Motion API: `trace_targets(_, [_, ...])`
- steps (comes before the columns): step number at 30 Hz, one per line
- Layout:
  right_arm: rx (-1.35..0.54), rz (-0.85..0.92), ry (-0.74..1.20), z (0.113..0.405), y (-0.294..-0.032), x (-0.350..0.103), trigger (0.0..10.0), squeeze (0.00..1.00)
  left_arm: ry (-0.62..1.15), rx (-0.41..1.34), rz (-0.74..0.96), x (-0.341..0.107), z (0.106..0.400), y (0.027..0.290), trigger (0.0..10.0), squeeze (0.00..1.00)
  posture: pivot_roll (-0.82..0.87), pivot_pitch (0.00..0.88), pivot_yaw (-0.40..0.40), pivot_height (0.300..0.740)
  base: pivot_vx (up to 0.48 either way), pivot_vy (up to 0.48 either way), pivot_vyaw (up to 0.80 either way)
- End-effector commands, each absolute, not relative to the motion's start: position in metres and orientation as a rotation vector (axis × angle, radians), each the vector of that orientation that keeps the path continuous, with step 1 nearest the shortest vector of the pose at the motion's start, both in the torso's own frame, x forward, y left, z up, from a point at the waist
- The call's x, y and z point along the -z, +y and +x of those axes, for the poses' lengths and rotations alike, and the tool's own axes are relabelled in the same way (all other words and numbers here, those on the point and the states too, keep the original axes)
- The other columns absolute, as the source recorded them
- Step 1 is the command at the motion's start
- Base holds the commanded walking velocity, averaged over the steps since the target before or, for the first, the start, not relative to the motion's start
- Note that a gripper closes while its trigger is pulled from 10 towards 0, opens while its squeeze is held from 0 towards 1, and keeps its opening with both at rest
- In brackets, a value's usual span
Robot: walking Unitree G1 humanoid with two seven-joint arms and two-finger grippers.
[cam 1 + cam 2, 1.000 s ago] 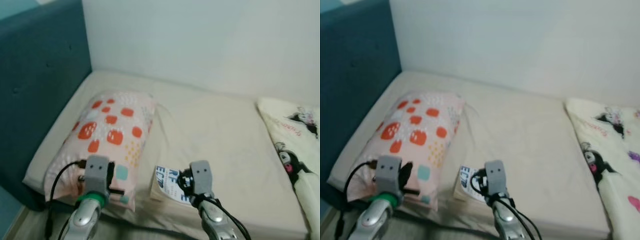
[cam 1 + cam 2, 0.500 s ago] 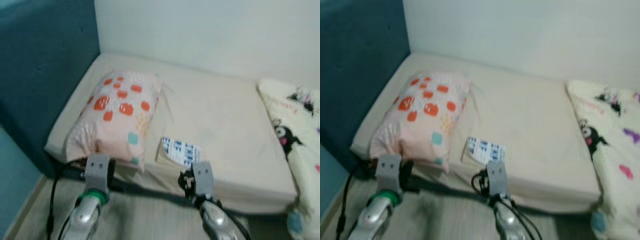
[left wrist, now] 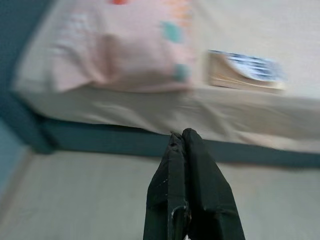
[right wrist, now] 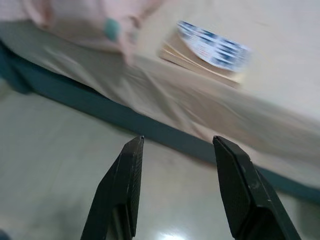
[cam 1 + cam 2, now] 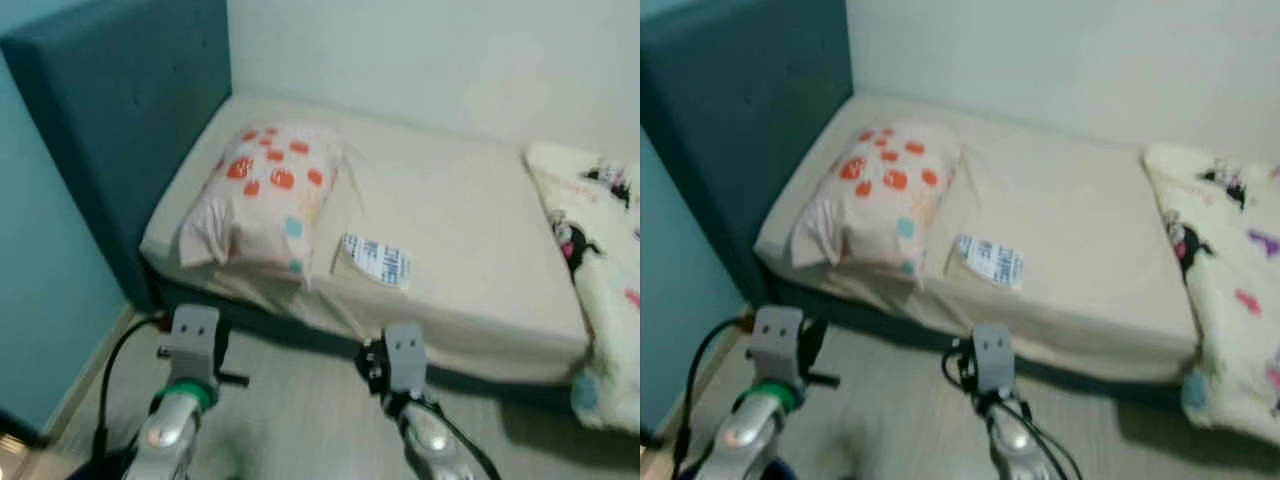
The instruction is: Clean up the room
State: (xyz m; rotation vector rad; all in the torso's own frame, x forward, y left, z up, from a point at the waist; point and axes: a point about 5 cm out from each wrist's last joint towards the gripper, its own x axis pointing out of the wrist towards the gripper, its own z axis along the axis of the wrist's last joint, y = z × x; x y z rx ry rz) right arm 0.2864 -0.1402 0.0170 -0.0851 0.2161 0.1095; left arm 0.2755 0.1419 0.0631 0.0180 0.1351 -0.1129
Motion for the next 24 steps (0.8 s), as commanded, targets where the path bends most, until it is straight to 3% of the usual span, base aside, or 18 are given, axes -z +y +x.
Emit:
trace_targets(1, [-0.098,-0.08,0.236,0.2821,-0.1422,-0.0119,10.0,0.0,0.155,0.123,0.03,-0.0583,0.2731,0.1404,10.0,0.0,0.04,0.031,-0.059,0.74,-0.39,0.0,0.0])
trace_targets(9, [-0.089,-0.071,0.242,0.2819,-0.1431,-0.0114,10.0,0.0,0.155,0.126,0.028,-0.0582,0.2732,0.1395,10.0,0.0,0.03,0.036,-0.058,0.74,-0.39,0.0,0.0])
trace_targets(18, [-0.082,-0.081,0.246,0.2818,-0.1448,-0.011,10.0,0.0,0.156,0.127,0.026,-0.0581,0.2739,0.1382,10.0,0.0,0.03,0.038,-0.058,0.74,-0.388,0.0,-0.59])
trace_targets(24, [-0.078,-0.1,0.238,0.2825,-0.1462,-0.0121,10.0,0.0,0.165,0.131,0.021,-0.0576,0.275,0.1369,10.0,0.0,0.03,0.038,-0.057,0.74,-0.12,0.0,0.0])
